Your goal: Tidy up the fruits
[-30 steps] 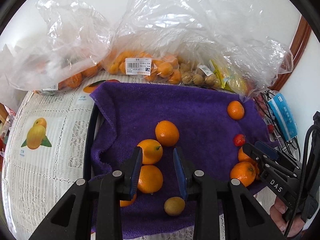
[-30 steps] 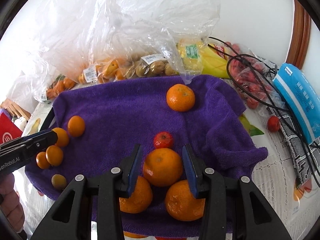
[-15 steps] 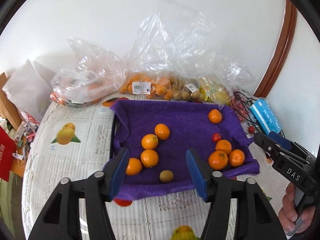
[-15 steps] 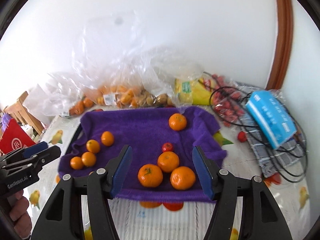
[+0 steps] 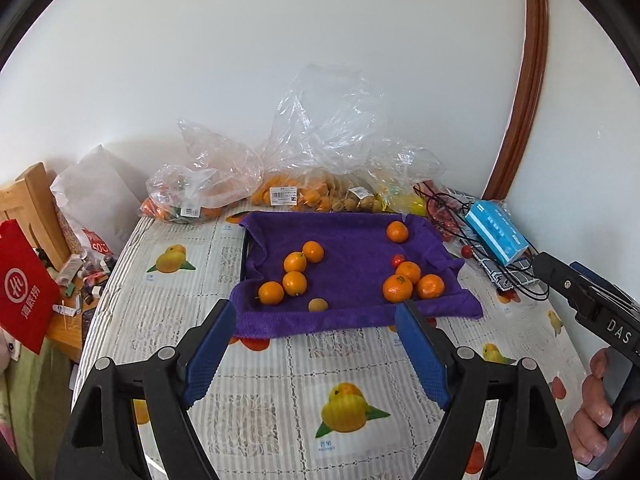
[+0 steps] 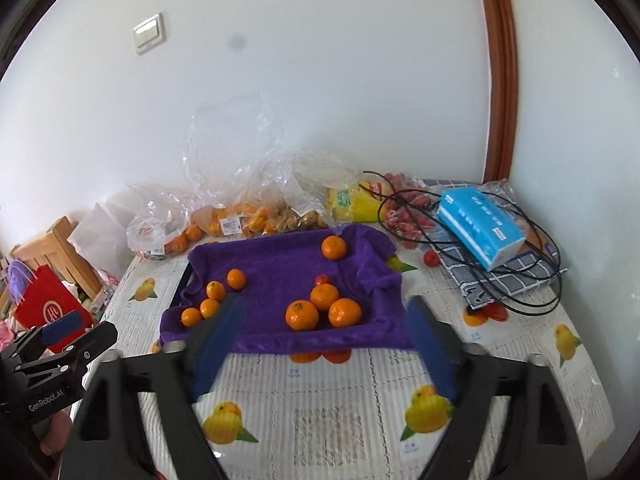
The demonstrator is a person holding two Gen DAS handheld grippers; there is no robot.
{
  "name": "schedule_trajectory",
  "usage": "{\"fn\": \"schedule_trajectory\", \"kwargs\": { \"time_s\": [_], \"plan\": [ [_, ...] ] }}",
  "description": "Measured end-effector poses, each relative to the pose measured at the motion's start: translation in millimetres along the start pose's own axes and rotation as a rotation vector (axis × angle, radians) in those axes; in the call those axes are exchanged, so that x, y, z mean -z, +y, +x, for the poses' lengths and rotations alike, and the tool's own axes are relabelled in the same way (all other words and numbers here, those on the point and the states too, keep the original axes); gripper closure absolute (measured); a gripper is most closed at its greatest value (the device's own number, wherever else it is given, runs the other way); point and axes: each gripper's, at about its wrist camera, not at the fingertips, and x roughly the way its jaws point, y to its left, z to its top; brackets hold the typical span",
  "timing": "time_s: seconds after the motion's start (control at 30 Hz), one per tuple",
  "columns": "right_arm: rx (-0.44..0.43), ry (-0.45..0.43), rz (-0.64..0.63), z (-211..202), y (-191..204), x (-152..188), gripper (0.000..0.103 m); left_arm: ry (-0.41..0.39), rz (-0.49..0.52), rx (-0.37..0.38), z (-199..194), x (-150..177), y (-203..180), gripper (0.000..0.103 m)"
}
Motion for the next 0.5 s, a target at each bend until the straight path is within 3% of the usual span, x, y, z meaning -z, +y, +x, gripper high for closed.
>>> {"fn": "schedule_trajectory", "kwargs": {
  "time_s": [0.2,0.5],
  "plan": [
    [0.051,-0.015,-0.016,-34.0,-7.1,25.1,0.001,-0.043,-0.004,0.000,-29.9,22.6,-12.4,0.007],
    [0.075,-0.017,-0.020,-65.8,-12.8,52.4,0.000,-0.067,0.003,-0.002,-55.6,47.2,-20.7,0.004]
  ]
}}
